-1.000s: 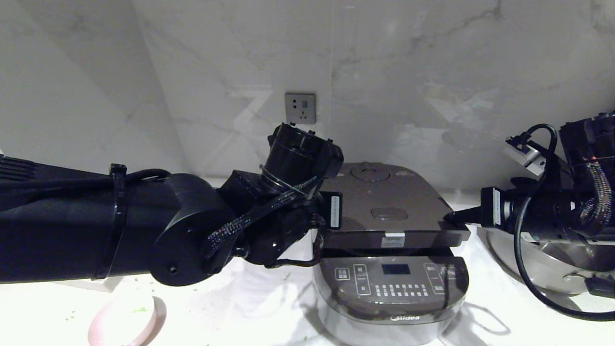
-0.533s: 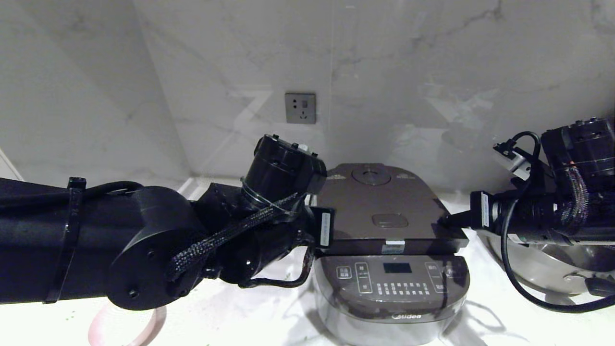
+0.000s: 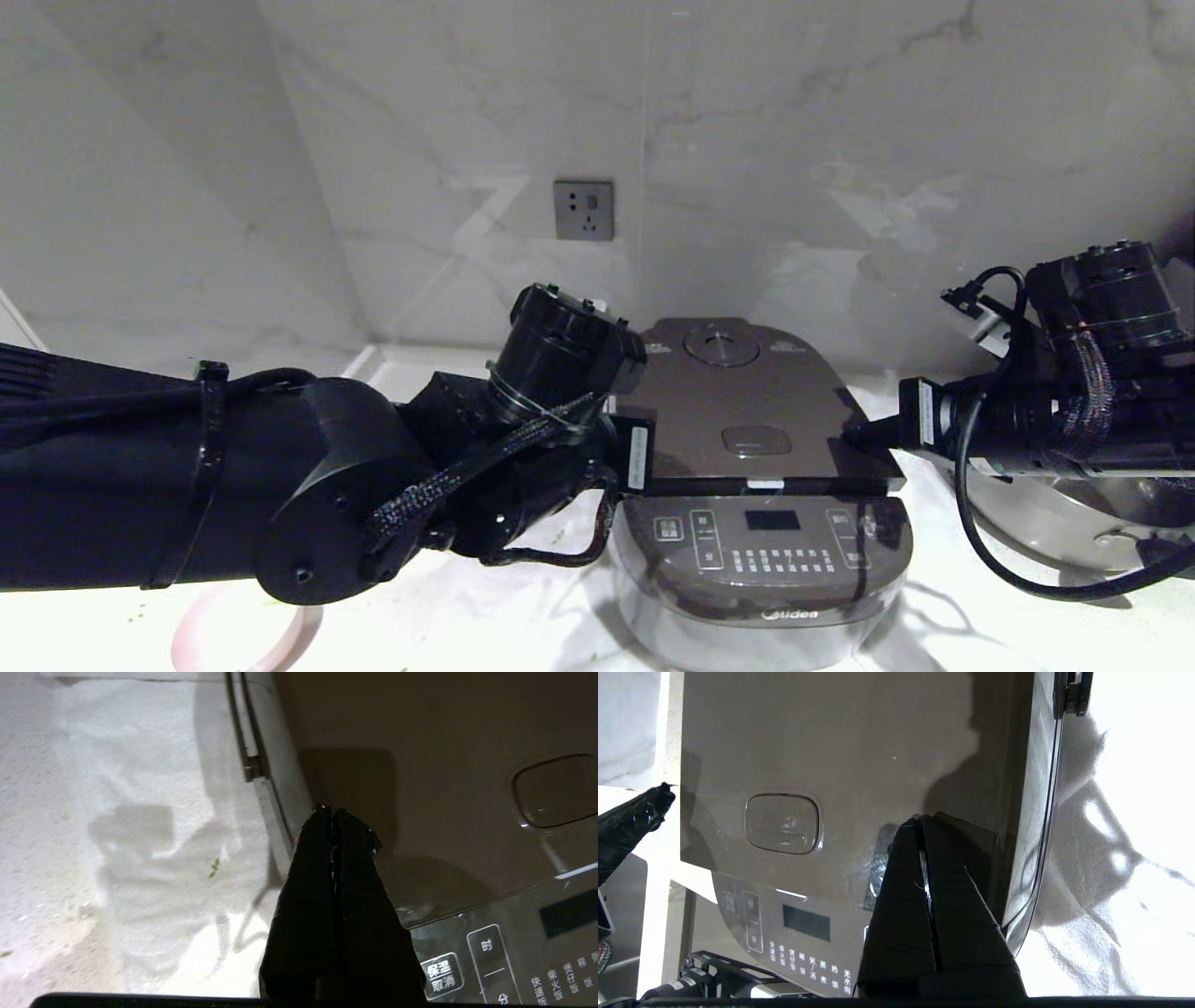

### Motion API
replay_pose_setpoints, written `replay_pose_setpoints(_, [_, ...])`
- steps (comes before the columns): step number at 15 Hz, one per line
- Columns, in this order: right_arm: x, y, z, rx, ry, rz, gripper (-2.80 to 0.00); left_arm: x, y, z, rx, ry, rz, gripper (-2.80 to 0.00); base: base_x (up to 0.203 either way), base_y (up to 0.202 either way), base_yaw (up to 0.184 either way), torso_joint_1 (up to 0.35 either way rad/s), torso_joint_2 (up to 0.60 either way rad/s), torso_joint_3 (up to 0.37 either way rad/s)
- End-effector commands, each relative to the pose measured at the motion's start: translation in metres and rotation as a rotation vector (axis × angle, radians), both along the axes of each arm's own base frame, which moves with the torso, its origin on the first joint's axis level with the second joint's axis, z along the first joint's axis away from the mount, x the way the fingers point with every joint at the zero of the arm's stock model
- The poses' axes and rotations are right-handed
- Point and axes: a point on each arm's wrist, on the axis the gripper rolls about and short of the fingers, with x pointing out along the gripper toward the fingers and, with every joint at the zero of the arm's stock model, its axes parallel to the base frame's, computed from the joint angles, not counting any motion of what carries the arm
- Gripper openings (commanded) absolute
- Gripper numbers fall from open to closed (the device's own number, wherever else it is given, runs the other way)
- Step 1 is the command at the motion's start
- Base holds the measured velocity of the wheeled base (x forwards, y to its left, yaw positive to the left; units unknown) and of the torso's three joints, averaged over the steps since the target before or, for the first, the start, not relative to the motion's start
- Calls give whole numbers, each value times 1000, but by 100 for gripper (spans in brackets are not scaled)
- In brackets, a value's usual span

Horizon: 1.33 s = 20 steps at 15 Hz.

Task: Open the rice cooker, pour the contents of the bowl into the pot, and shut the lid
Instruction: Close the rice cooker

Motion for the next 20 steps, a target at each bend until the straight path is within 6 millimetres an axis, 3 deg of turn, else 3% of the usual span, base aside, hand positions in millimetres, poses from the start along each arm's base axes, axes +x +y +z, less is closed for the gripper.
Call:
replay_pose_setpoints(1, [2,1,-3,-1,13,2,-280,1,-5,-11,6,23,-10,-280,0,0,0,0,0,0])
replay_pose_setpoints(10, [6,2,-9,5,37,-7,-280,-11,-13,-38,71,83,-46,-280,0,0,0,0,0,0])
replay_pose_setpoints(20, [11,3,-24,1,44,-15,-280,-17,-23,-45,66,109,-71,-280,0,0,0,0,0,0])
